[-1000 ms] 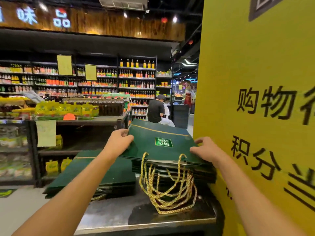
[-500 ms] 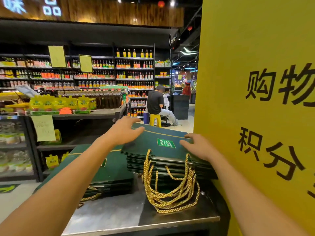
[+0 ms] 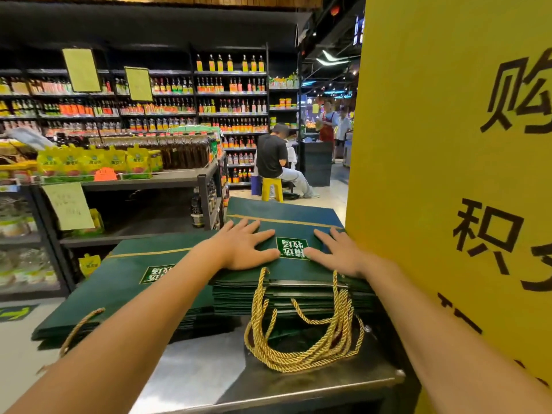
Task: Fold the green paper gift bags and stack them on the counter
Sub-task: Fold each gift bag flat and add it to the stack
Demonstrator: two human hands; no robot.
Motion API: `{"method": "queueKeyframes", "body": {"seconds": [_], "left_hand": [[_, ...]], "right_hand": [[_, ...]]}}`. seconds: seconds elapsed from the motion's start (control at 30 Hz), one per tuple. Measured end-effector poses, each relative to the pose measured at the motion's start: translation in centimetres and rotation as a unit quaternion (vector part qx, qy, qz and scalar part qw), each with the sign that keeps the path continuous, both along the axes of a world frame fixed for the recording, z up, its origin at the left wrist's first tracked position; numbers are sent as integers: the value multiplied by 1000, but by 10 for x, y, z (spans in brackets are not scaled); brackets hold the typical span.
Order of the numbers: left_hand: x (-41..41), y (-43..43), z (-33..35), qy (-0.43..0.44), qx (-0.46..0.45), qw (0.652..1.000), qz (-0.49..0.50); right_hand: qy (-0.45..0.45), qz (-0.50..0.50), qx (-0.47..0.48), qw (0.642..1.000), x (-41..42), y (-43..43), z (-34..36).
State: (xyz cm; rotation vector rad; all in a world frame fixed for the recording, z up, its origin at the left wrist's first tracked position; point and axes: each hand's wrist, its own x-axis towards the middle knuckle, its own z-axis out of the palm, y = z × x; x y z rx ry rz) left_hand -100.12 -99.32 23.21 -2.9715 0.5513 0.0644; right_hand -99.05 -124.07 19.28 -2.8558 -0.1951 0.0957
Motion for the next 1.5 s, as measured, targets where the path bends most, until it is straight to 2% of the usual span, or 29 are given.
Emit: {"method": "queueKeyframes", "body": {"seconds": [0.57, 0.7, 0.8, 0.87, 1.03, 1.2, 1.37, 1.5], "left_hand": [[3, 4, -13, 3, -44, 999, 6], [-4, 5, 4, -19, -120, 993, -16], [-17, 13, 27, -53, -219, 974, -35], [-31, 25, 41, -89, -237, 967, -27], [-70, 81, 57, -137, -235, 962, 39], [-113, 157, 42, -140, -243, 952, 127], [-148, 214, 2, -136, -263, 929, 224], [-163, 240, -39, -147, -286, 899, 297]], "right_hand": [[10, 7, -47, 999, 0, 3, 6], [-6, 24, -39, 999, -6, 5, 27], [-67, 44, -40, 996, -18, 10, 44], [-117, 57, -40, 991, -27, 21, 57], [-188, 118, -6, 975, -49, 79, 101], [-199, 211, 27, 957, -89, 169, 122], [-199, 257, 79, 942, -113, 248, 88], [-146, 201, 82, 965, -108, 284, 41]]}}
